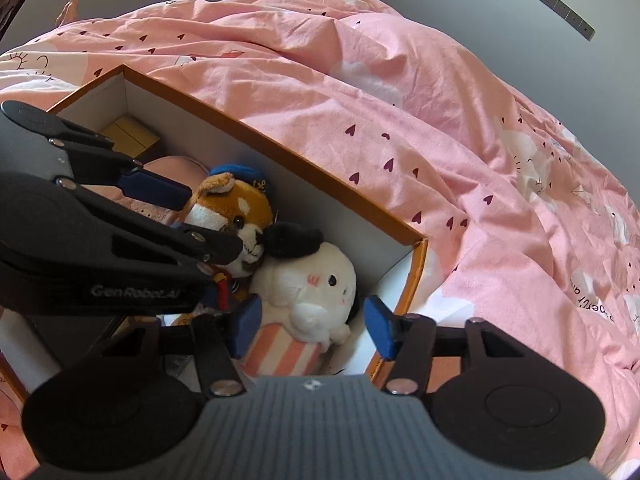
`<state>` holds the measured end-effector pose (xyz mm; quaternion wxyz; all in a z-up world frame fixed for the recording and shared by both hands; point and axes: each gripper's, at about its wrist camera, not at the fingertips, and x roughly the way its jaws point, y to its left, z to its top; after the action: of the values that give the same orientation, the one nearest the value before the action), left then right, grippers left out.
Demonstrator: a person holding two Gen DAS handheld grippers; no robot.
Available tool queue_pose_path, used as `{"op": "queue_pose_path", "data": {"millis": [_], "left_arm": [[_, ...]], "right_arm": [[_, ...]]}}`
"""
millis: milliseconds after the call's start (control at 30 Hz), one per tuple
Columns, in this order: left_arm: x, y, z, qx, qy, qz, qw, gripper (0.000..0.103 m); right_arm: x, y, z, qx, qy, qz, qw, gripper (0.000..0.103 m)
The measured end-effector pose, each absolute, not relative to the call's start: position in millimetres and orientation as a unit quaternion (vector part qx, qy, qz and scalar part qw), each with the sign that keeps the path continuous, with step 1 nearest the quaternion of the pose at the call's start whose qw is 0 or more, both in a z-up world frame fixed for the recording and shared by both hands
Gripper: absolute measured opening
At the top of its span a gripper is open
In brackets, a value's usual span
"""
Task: Organize objects
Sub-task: 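Lower both plushes into the box and open both tools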
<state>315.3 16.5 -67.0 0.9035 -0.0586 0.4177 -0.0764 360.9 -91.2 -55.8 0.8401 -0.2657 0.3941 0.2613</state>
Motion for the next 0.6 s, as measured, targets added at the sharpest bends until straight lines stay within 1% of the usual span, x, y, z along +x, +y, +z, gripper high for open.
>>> {"op": "queue_pose_path", "data": {"millis": [33,67,133,200,600], "left_arm": [[315.9,15.4,-66.6,-0.054,0.418,-0.075,0.904,0.041],[316.8,14.3,-67.1,-0.048,0.419,-0.074,0.904,0.04],[318.8,12.4,-69.4,-0.043,0.421,-0.073,0.903,0.038],[321.1,12.2,-71.2,-0.042,0.425,-0.073,0.901,0.038],[341.0,0.4,-89.0,-0.017,0.474,-0.057,0.879,0.037]], "right_arm": [[362.8,-92.2,-55.3,-0.261,0.397,0.261,0.84,0.04],[365.5,-92.9,-55.9,-0.255,0.404,0.261,0.839,0.039],[370.7,-93.8,-59.1,-0.242,0.419,0.263,0.835,0.03],[375.4,-94.3,-63.5,-0.229,0.433,0.264,0.831,0.024],[383.9,-90.8,-80.8,-0.231,0.443,0.253,0.828,0.023]]}}
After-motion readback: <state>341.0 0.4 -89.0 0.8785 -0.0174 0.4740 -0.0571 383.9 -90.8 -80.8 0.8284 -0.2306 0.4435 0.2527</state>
